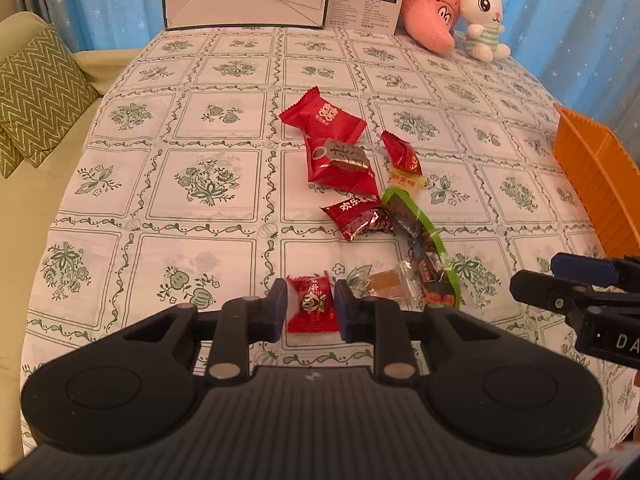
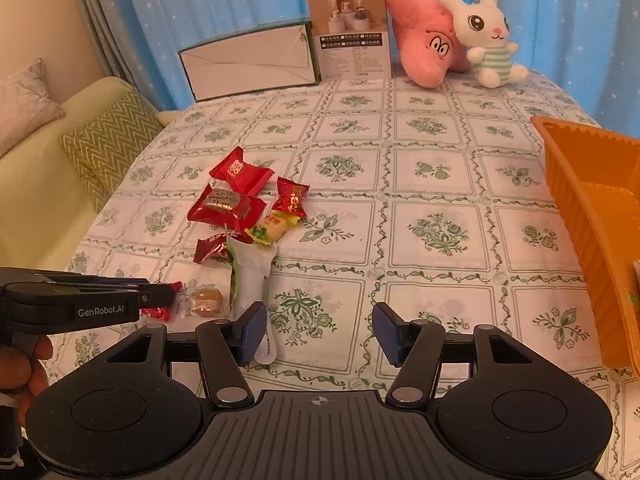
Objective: Organize snacks
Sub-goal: 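Grasp the white-and-green wrapped snack with the right tool while the left tool grasps a red candy, then carry both snacks over the orange tray and open both tools to release them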
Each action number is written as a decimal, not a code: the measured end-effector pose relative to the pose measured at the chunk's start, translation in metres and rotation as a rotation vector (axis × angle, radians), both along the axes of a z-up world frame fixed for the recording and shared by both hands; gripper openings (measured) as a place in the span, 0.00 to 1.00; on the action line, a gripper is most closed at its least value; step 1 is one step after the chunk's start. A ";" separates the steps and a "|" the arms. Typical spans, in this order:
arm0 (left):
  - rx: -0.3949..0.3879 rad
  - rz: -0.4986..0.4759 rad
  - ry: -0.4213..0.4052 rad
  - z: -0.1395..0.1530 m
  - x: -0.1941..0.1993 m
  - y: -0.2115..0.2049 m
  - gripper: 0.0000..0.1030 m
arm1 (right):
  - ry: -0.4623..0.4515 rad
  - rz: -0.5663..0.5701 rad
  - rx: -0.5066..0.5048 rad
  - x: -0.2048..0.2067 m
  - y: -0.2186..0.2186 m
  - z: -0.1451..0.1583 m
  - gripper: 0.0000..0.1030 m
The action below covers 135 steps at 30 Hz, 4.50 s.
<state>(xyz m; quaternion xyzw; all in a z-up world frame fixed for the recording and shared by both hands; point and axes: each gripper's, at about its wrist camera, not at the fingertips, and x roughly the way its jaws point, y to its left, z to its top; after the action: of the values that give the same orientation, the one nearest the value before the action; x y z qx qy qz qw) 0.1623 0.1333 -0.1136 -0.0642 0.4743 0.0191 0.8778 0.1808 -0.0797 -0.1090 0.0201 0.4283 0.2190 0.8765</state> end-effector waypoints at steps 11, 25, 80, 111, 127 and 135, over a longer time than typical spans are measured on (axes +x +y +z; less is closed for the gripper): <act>-0.003 0.006 -0.008 -0.001 -0.003 0.008 0.15 | 0.009 0.063 0.033 0.012 0.026 -0.010 0.57; -0.020 0.018 -0.054 0.015 -0.010 0.012 0.15 | 0.010 0.107 -0.022 0.026 0.057 -0.031 0.42; -0.100 -0.211 -0.136 0.089 -0.053 -0.188 0.15 | -0.054 -0.298 0.025 -0.075 -0.179 0.062 0.25; -0.122 -0.384 -0.141 0.090 0.015 -0.303 0.15 | -0.087 -0.430 0.047 -0.030 -0.278 0.072 0.25; -0.126 -0.405 -0.127 0.074 0.050 -0.328 0.15 | -0.086 -0.432 0.044 0.010 -0.298 0.065 0.25; -0.119 -0.420 -0.118 0.063 0.060 -0.336 0.15 | -0.079 -0.447 0.049 0.022 -0.307 0.058 0.25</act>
<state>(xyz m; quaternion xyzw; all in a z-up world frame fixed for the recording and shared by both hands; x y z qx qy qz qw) 0.2220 -0.2023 -0.0504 -0.0168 0.4255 -0.1958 0.8834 0.2025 -0.3865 -0.0508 0.1270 0.3731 0.0303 0.9186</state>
